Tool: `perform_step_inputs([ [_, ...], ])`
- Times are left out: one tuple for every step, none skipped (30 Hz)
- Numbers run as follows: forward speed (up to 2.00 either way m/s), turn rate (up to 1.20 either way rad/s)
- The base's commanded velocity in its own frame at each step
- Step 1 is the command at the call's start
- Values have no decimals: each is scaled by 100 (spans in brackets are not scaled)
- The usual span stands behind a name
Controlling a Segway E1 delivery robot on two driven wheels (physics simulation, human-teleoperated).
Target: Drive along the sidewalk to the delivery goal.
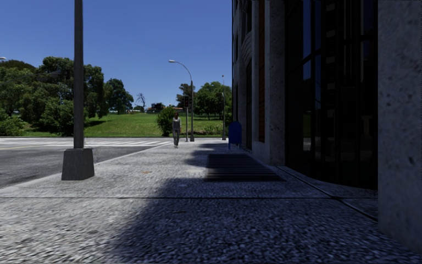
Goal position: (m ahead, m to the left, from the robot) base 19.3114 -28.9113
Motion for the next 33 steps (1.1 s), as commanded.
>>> perform_step_inputs([
  [200,0],
  [200,0],
  [200,0],
  [200,0],
  [200,0],
  [200,0],
  [200,0],
  [200,0],
  [200,0],
  [200,0],
  [200,0],
  [200,0],
  [200,0],
  [200,0],
  [200,0],
  [200,0],
  [200,0],
  [200,0],
  [200,0],
  [200,0],
  [200,0],
  [200,0],
  [200,0],
  [200,0],
  [200,0],
  [200,0],
  [200,0],
  [200,0],
  [200,0],
  [200,0],
  [200,0],
  [200,0],
  [200,0],
])
